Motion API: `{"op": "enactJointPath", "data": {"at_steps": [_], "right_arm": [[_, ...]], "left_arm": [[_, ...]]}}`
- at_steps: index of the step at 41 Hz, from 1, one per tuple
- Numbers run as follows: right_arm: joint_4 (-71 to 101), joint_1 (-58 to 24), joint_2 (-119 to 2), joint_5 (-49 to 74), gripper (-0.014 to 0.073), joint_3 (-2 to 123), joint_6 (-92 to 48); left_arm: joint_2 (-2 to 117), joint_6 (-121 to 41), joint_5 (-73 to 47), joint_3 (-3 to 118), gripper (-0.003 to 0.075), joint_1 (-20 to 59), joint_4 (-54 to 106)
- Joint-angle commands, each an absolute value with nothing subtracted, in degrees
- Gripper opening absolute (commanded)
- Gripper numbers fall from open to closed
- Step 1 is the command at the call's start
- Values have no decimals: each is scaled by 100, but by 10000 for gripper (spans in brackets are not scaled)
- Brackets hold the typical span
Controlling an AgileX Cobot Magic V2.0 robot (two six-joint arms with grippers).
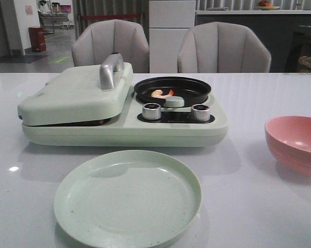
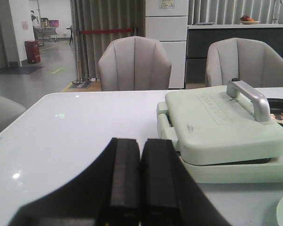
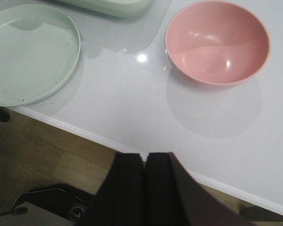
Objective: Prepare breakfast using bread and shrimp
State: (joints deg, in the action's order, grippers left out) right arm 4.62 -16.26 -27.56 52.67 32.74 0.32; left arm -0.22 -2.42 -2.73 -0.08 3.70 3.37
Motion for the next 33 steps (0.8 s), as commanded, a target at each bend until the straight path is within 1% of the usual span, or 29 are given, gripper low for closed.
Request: {"op": "enactJointPath", "data": {"at_steps": [1,4,7,11,15,21,26,30,33], "right_arm": [[414,-1622,-2794,4868,46,3429,0],[380,-1622,-2717,4814,46,3368,0],[76,-1468,-2423,4447,46,3167,-63],[-63,-1026,-1933,3542,46,2694,-63],[-52,-586,-1383,2512,46,1980,-63],[-37,-84,-548,1284,46,956,-63],[-37,-6,2,612,46,311,-63],[-37,-6,185,45,46,-80,-63],[-37,-6,176,53,46,-56,-63]], "left_arm": [[-117,-240,210,-180,101,354,397],[-117,-240,210,-180,101,354,397],[-117,-240,210,-180,101,354,397],[-117,-240,210,-180,101,354,397],[-117,-240,210,-180,101,354,397],[-117,-240,210,-180,101,354,397],[-117,-240,210,-180,101,354,397],[-117,-240,210,-180,101,354,397],[-117,-240,210,-180,101,354,397]]}}
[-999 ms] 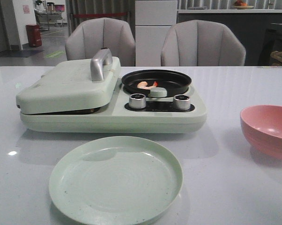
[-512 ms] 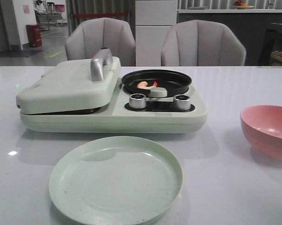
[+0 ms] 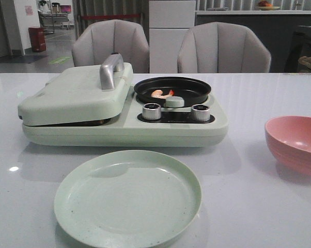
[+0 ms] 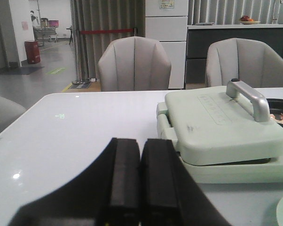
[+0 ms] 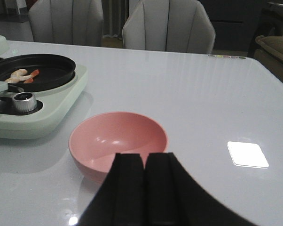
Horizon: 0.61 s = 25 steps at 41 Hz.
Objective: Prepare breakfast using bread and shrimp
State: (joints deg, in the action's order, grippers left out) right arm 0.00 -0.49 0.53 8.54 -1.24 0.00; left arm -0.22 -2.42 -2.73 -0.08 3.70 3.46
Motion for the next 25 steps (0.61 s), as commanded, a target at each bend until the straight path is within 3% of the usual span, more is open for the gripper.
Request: {"op": "enactJointPath", "data": {"at_steps": [1,25], "right_arm": [[-37,-6,176,0,46,-62,-63],[240,-6,181,-95,46,-62,-57]], "left_arm": [[-117,-240,210,-180,101,354,397],[-117,-240,210,-180,101,354,397]]}}
